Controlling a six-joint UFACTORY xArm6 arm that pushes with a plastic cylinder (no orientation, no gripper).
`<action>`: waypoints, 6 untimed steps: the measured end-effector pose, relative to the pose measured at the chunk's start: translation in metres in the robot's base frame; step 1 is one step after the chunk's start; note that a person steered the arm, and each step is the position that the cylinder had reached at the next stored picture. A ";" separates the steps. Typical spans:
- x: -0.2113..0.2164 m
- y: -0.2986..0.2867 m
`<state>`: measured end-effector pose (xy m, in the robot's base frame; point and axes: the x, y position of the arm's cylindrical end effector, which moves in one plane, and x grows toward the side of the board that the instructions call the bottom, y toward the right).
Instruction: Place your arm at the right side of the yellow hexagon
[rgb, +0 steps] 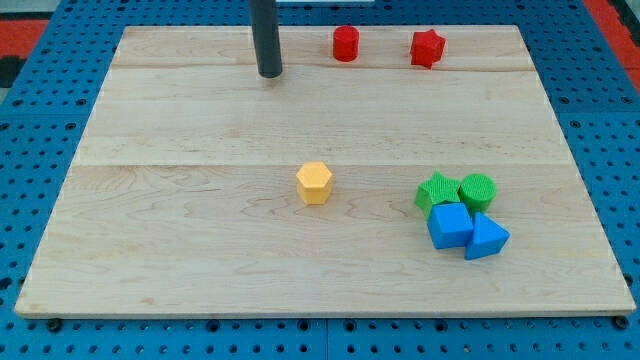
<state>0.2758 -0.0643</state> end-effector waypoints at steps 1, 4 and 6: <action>-0.015 0.003; 0.143 0.095; 0.212 0.111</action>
